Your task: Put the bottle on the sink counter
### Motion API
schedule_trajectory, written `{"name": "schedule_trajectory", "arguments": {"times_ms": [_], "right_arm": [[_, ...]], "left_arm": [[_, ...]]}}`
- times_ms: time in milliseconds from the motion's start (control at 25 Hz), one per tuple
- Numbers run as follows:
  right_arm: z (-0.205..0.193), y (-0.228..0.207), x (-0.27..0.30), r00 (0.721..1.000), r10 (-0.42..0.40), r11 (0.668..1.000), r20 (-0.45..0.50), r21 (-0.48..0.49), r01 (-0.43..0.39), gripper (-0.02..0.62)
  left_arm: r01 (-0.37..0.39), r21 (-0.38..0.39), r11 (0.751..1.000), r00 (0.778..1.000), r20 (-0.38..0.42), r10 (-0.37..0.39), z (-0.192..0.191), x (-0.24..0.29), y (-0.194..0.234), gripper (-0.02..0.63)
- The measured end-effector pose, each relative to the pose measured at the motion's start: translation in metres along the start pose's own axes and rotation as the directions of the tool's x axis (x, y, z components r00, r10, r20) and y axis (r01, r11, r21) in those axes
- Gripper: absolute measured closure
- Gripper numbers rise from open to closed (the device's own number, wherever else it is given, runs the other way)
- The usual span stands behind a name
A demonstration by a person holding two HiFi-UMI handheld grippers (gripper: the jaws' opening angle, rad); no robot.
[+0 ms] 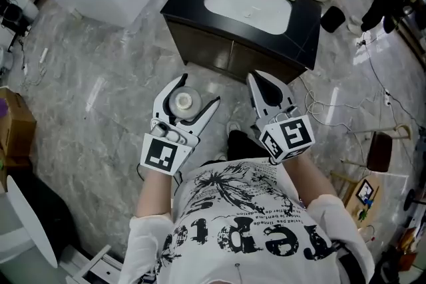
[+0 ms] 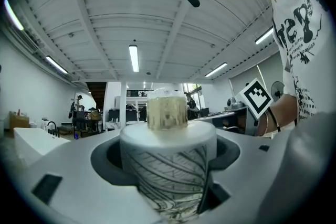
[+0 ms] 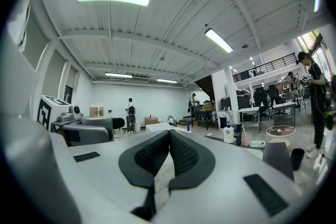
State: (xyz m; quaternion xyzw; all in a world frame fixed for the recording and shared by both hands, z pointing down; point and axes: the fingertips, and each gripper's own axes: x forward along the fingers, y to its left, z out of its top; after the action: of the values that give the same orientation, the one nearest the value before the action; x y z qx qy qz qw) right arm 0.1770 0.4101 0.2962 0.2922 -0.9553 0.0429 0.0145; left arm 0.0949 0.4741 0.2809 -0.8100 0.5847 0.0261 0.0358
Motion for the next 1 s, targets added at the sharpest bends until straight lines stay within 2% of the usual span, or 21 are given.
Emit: {"name": "schedule_trajectory", "arguments": {"times_ms": [280,720,1000], "right_arm": [[-0.022,-0.066,0.106,0.999,0.032,0.999,-0.039,0.032,-0.031,0.581],[0.0,-0.221,0.316,0.996,0.066,0.997,-0.058,0.049,-0.063,0.581],[0.0,-0.28,0.391,0.995,0.054,0.998,-0.086,0.036,-0.051,0.581]], "left_arm": [[-0.032,0.016,0.999,0.999,-0.04,0.033,-0.035,0.08,0.076,0.258],[-0.042,0.034,0.999,0.996,-0.077,0.045,-0.053,0.288,0.232,0.258],[-0.024,0.015,1.0,0.992,-0.12,0.025,-0.073,0.367,0.291,0.258]]}}
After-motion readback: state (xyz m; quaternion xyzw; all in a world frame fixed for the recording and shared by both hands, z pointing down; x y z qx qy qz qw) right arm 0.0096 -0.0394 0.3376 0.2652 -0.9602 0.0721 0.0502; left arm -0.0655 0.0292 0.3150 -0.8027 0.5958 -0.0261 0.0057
